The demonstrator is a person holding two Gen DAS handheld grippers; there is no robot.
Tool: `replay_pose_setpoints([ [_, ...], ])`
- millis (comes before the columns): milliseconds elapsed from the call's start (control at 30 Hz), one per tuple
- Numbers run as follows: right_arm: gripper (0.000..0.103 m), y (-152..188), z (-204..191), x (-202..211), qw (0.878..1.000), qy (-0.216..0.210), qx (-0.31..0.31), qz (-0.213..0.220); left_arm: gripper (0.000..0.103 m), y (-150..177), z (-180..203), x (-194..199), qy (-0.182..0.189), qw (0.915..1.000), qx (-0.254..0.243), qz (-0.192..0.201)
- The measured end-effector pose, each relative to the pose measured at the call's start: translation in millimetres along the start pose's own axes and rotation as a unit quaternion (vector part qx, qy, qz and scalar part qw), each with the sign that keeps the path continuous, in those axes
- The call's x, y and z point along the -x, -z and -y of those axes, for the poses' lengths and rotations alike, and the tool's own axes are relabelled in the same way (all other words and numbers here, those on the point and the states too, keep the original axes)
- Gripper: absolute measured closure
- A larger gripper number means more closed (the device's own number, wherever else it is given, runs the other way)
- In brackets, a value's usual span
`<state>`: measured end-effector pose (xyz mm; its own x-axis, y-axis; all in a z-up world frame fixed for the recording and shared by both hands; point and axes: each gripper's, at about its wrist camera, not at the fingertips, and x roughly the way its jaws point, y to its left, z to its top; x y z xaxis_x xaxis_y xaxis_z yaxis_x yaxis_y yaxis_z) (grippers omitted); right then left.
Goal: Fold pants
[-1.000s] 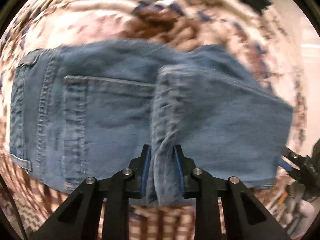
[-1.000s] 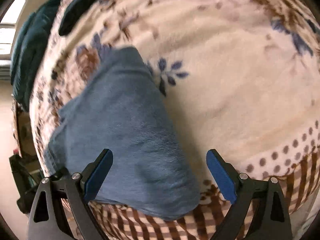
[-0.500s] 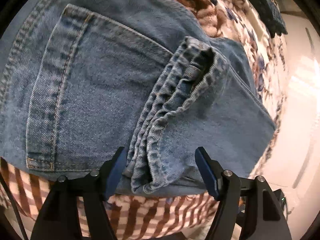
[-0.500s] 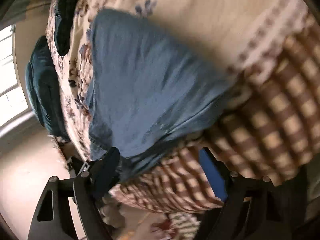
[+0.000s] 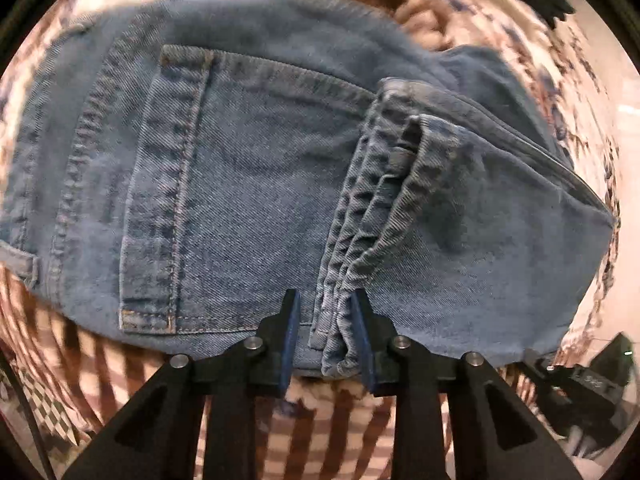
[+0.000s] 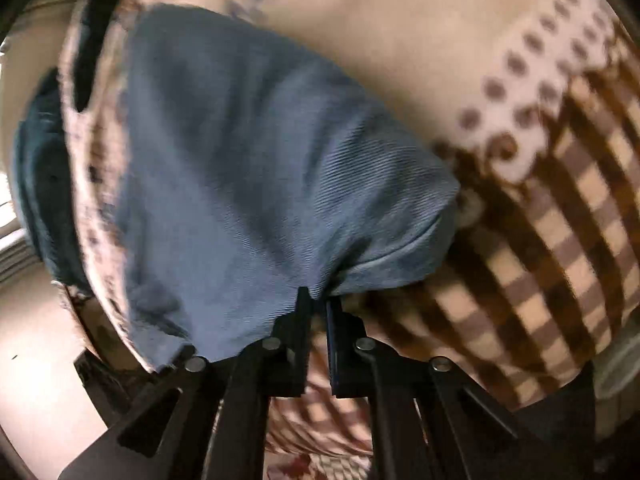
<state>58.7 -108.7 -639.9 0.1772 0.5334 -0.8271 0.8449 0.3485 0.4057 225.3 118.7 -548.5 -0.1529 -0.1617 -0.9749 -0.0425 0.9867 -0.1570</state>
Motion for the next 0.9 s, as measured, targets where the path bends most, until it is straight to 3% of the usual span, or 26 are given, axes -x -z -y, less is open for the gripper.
replay_pose_setpoints([
  [67, 0.065, -3.0, 1.4, -7.0, 0.999, 0.019, 0.002, -0.027, 0.071, -1.6, -0.9, 9.8, -0.006, 1.0, 0.007, 0.003],
  [100, 0.056, -4.3, -2.1, -6.2, 0.999, 0.033, 0.011, -0.037, 0.07, -0.1, -0.6, 18.5, -0.012, 0.9999, 0.009, 0.007],
  [133, 0.043, -3.8, -5.5, -3.1, 0.998, 0.03, 0.016, -0.045, 0.07, 2.9, 0.4, 30.2, -0.016, 0.9996, 0.012, 0.018],
  [167, 0.037, 0.1, -7.2, 0.1, 0.999, 0.009, 0.02, -0.05, 0.067, 7.1, 1.9, 42.4, -0.007, 0.9993, 0.014, 0.034],
  [267, 0.034, 9.7, -22.4, 5.8, 0.998, -0.015, 0.039, -0.051, 0.046, 14.4, 18.1, 58.8, 0.022, 0.9978, 0.013, 0.062],
  [333, 0.034, 11.6, -28.3, -1.5, 0.998, -0.023, 0.03, -0.043, 0.045, 12.2, 38.7, 50.8, 0.035, 0.9975, 0.001, 0.062],
  [400, 0.034, 9.7, -33.8, -14.7, 0.999, -0.033, 0.014, -0.035, 0.045, 7.9, 55.7, 25.6, 0.014, 0.9987, -0.019, 0.044],
  [467, 0.034, 3.3, -32.1, -26.1, 1.0, 0.0, 0.006, -0.021, 0.046, 7.3, 63.0, -10.8, -0.029, 0.9988, -0.038, 0.011],
  [533, 0.034, 1.1, -18.9, -30.0, 0.999, 0.036, -0.005, -0.028, 0.045, 8.0, 62.2, -16.2, -0.029, 0.9981, -0.051, 0.017],
  [667, 0.034, 1.8, -22.6, -21.6, 0.998, 0.047, 0.021, -0.046, 0.045, 12.3, 55.9, 5.0, -0.019, 0.9979, -0.059, 0.015],
  [733, 0.034, 4.5, -36.6, -9.9, 0.996, 0.063, 0.055, -0.044, 0.045, 10.0, 43.1, 29.4, -0.008, 0.9985, -0.038, 0.038],
  [833, 0.034, 9.8, -69.6, 8.2, 0.989, 0.085, 0.118, -0.027, 0.032, -8.8, 27.3, 54.2, 0.011, 0.9969, -0.012, 0.077],
  [900, 0.034, 8.5, -97.6, 15.3, 0.983, 0.097, 0.155, -0.015, 0.031, -31.0, 20.5, 55.5, 0.024, 0.9956, -0.003, 0.09],
])
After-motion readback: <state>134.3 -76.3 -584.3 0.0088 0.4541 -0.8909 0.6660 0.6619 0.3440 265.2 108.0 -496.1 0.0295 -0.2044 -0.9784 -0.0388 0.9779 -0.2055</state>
